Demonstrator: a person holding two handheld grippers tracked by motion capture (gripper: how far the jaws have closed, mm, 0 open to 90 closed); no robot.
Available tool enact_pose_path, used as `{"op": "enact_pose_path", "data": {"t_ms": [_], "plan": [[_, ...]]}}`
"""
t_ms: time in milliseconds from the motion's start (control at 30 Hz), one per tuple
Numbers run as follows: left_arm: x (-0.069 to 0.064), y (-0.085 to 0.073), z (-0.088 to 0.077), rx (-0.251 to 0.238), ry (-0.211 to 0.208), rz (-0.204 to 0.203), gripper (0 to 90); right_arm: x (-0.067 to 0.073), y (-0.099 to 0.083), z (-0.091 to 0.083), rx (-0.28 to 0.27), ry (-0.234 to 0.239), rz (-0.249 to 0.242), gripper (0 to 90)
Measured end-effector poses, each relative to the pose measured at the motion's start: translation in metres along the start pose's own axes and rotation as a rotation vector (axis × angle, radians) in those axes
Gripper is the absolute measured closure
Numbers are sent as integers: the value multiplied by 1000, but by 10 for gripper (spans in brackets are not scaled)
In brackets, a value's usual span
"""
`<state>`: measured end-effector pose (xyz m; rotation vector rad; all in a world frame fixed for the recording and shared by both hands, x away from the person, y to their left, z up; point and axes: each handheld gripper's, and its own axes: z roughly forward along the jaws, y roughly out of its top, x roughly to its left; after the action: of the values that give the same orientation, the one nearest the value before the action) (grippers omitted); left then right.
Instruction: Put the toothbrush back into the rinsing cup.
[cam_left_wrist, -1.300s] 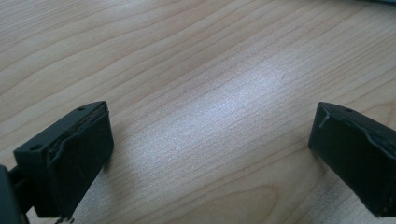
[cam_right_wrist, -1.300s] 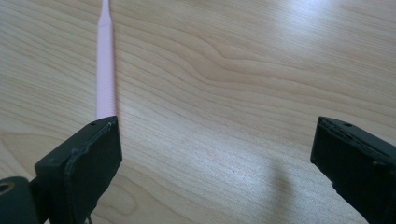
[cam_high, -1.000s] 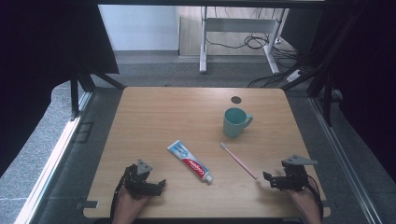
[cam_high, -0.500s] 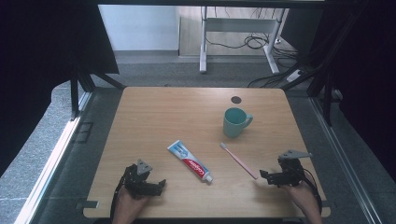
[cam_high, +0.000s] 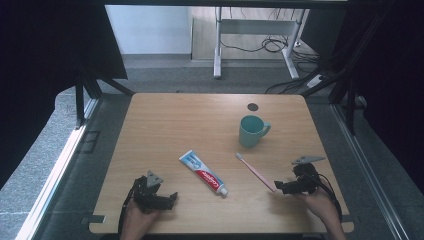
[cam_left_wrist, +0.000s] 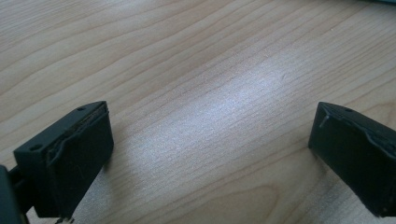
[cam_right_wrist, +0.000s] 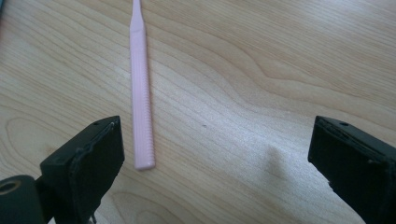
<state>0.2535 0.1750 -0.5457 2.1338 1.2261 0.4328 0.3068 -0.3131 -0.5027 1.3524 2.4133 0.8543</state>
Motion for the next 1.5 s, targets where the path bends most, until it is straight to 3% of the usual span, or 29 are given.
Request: {"op": "enact_pose_path", "data": {"t_ms": [500, 967, 1233, 1500], "plan": [[0, 0, 0, -2, 0, -2, 0, 9, 30, 11, 137, 37, -80, 77], [0, 0, 0, 0, -1, -1, 0, 16, 51, 27, 269, 74, -128, 185], [0, 0, 0, 0, -2, -1, 0, 23, 65, 36, 336, 96, -167, 289], [0, 0, 0, 0, -2, -2, 0, 32, 79, 43, 397, 94, -201, 375]]}}
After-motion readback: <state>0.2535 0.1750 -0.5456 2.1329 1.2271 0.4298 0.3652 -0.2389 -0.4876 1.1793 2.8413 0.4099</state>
